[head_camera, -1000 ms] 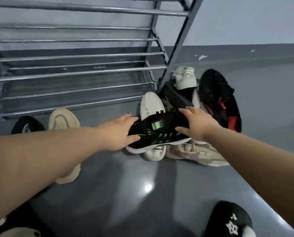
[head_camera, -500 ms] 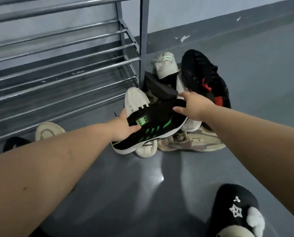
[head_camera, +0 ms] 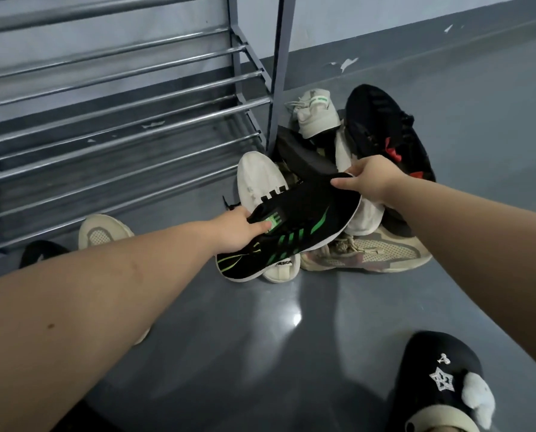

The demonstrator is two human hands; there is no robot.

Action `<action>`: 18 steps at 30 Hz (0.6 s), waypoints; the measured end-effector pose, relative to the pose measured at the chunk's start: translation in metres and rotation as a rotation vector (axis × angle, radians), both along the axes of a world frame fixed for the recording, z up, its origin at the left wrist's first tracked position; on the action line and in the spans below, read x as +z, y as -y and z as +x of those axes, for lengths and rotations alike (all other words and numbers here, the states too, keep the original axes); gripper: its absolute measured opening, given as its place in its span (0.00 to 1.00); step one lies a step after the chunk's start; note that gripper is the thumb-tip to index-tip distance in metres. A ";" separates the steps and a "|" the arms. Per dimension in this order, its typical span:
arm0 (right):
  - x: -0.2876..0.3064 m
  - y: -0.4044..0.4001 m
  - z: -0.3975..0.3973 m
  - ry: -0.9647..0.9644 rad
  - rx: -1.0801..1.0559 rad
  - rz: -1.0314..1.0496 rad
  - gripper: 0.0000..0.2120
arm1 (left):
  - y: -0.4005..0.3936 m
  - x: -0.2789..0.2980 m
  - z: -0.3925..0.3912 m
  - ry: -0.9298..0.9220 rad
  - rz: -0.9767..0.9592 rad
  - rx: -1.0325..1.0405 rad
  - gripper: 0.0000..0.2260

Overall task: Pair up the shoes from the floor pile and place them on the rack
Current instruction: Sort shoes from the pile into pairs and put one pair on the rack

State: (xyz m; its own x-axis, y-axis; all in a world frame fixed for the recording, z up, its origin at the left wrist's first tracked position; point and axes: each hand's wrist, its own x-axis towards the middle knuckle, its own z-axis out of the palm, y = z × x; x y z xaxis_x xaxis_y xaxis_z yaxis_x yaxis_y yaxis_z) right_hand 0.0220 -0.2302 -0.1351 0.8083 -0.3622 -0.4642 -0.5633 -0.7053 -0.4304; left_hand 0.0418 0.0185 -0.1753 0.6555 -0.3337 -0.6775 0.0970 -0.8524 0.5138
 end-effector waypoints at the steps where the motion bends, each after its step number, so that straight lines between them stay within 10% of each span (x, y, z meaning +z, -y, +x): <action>1: -0.001 0.000 0.000 0.019 -0.031 0.039 0.24 | -0.001 0.001 0.000 -0.015 -0.025 0.028 0.23; 9: 0.009 -0.011 0.001 0.014 -0.158 0.603 0.12 | -0.007 0.008 0.002 -0.131 -0.187 0.267 0.40; 18: 0.008 -0.071 0.007 -0.151 0.032 0.639 0.10 | -0.030 0.021 -0.005 -0.310 -0.335 0.147 0.17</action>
